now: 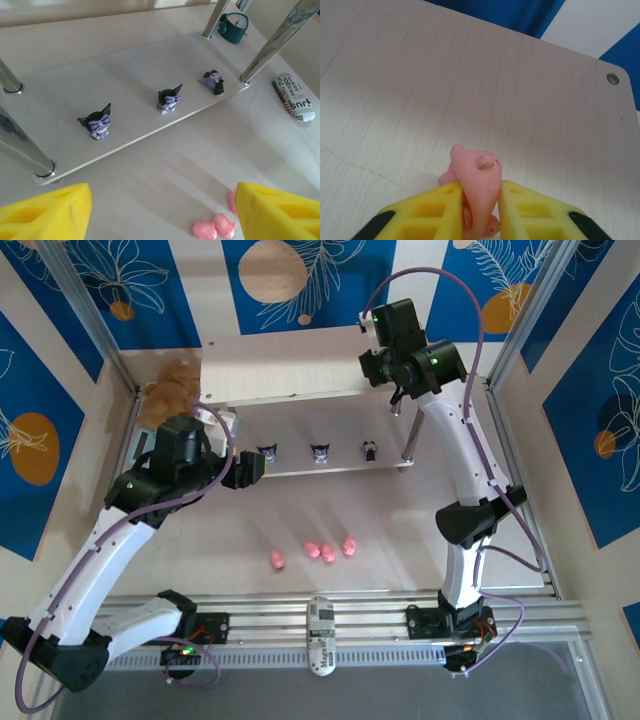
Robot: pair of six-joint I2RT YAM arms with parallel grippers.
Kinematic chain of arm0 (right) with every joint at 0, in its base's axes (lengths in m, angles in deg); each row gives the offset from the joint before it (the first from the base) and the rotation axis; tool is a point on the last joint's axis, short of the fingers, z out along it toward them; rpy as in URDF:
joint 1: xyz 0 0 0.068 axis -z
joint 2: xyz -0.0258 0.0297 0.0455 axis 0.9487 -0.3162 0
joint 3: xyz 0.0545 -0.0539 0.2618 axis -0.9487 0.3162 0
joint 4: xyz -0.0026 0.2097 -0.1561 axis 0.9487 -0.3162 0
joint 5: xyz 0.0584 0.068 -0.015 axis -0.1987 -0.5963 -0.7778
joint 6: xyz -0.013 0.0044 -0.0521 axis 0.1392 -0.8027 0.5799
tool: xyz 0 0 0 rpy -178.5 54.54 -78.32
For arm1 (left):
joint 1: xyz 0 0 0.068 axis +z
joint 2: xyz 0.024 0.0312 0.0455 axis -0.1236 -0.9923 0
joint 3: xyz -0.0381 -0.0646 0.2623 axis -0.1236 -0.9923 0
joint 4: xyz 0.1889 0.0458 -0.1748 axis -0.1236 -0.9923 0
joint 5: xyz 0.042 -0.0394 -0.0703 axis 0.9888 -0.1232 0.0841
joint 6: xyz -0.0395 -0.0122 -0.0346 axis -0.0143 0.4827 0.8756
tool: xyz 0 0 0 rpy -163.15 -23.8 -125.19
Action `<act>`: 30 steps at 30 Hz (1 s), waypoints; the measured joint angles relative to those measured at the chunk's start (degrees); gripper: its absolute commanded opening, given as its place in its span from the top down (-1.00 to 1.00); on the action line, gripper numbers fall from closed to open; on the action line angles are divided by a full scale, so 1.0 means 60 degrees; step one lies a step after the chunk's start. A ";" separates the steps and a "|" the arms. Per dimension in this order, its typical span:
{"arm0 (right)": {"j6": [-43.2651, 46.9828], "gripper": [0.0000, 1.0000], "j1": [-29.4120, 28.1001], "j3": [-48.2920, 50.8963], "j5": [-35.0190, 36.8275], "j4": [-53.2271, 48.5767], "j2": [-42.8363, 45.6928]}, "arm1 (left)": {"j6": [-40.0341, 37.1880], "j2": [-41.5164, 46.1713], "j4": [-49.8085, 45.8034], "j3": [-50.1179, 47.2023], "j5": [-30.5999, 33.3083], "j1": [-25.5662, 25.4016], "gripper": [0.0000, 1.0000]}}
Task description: Place and organize the plastic toys onto the shelf
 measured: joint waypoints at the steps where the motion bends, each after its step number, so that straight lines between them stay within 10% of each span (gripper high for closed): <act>1: 0.0022 0.46 0.0000 0.0000 -0.0040 0.0051 -0.0022 | 0.0000 0.0015 -0.0004 0.0000 0.0000 0.0004 -0.50; 30: -0.0295 -0.41 0.0022 0.0688 -0.1271 0.0958 0.0284 | -0.0171 0.0663 -0.0284 0.0000 0.0007 0.0127 -0.51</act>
